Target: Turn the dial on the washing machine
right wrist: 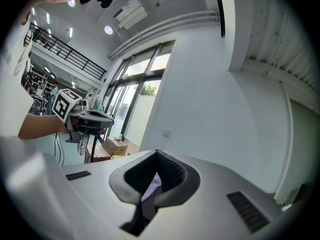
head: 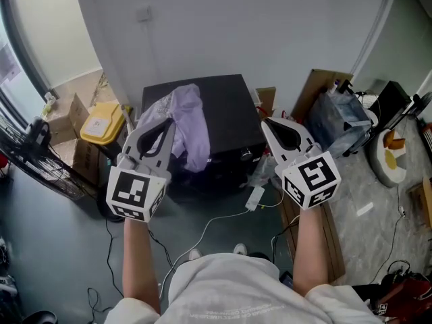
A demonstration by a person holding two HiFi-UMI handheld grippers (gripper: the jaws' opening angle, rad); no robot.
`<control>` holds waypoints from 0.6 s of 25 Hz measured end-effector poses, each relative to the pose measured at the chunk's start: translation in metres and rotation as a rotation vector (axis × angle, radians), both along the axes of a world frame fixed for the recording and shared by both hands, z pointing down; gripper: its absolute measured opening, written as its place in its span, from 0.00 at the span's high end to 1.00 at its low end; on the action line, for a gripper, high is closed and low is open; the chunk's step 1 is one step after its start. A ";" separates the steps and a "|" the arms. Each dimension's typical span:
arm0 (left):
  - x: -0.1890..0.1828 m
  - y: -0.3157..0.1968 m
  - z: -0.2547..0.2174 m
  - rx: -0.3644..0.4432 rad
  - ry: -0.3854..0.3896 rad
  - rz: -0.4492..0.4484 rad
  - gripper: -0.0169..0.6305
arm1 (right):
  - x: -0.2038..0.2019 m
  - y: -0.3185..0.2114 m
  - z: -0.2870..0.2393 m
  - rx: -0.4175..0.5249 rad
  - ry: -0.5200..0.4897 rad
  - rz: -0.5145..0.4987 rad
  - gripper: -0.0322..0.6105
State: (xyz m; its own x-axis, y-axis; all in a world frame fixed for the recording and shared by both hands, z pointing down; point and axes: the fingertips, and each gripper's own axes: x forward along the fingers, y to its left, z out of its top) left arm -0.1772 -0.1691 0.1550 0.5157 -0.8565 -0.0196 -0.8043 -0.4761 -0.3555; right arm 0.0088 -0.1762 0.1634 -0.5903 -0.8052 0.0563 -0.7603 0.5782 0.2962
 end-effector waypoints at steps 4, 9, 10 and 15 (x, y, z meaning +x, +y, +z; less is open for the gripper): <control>0.003 -0.002 0.002 -0.003 -0.002 0.007 0.95 | 0.007 -0.004 0.003 -0.012 -0.009 0.019 0.93; 0.002 -0.002 0.004 -0.009 -0.004 0.009 0.95 | 0.011 -0.005 0.005 -0.019 -0.012 0.032 0.93; 0.001 -0.002 0.004 -0.010 -0.003 0.009 0.95 | 0.011 -0.005 0.005 -0.020 -0.014 0.033 0.93; -0.001 -0.005 0.008 -0.020 -0.002 0.002 0.95 | 0.013 -0.006 0.004 -0.020 -0.026 0.038 0.93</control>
